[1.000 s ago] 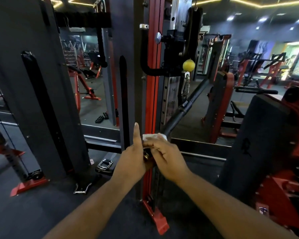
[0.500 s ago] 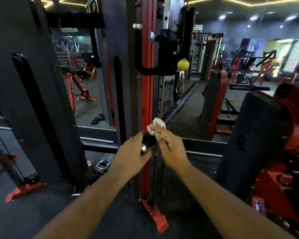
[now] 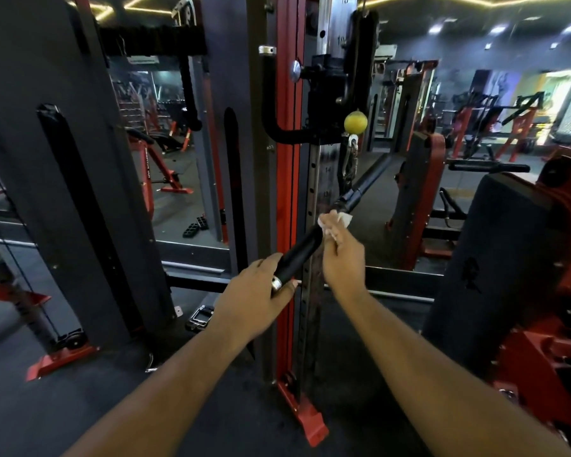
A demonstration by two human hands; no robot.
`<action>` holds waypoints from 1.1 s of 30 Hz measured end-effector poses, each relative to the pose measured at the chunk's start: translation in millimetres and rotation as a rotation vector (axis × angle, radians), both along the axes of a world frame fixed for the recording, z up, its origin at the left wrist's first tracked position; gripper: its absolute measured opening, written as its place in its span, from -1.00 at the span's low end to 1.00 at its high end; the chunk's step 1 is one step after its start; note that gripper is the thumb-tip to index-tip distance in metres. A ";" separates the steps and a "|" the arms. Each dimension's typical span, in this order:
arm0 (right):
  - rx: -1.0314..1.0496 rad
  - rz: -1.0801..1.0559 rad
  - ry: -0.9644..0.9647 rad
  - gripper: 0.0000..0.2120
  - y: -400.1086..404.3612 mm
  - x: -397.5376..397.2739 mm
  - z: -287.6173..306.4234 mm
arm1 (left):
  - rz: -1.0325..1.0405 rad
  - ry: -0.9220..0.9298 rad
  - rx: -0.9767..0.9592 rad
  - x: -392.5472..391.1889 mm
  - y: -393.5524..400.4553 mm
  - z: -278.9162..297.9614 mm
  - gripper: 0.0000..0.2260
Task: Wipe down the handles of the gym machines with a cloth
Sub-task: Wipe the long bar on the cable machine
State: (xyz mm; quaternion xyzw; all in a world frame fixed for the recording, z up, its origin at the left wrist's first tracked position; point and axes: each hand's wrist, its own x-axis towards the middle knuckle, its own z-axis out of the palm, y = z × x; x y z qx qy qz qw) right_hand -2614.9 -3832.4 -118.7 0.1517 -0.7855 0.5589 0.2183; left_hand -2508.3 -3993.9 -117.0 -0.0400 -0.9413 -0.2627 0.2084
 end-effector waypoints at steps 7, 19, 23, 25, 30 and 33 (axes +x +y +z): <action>-0.120 0.451 0.079 -0.63 -13.7 68.0 -28.8 | 0.028 -0.015 -0.058 -7.0 -15.8 -6.6 -0.51; -1.014 0.186 -0.433 -0.78 -46.0 -11.7 0.8 | 0.173 0.044 -0.395 -11.3 11.5 23.4 -0.48; -1.072 0.456 -0.617 -0.75 -58.4 47.6 -13.1 | 0.199 0.061 -0.423 -12.8 3.8 21.6 -0.49; -0.986 0.613 -0.670 -0.72 -58.0 70.6 -20.6 | 0.189 0.056 -0.409 -11.7 0.4 19.9 -0.49; -1.095 0.341 -0.684 -0.76 -33.5 30.5 -14.2 | 0.166 0.095 -0.410 -10.9 -4.6 9.7 -0.50; -1.199 0.176 -0.608 -0.76 -24.6 -5.8 17.1 | 0.146 0.110 -0.399 -14.2 -4.3 3.7 -0.51</action>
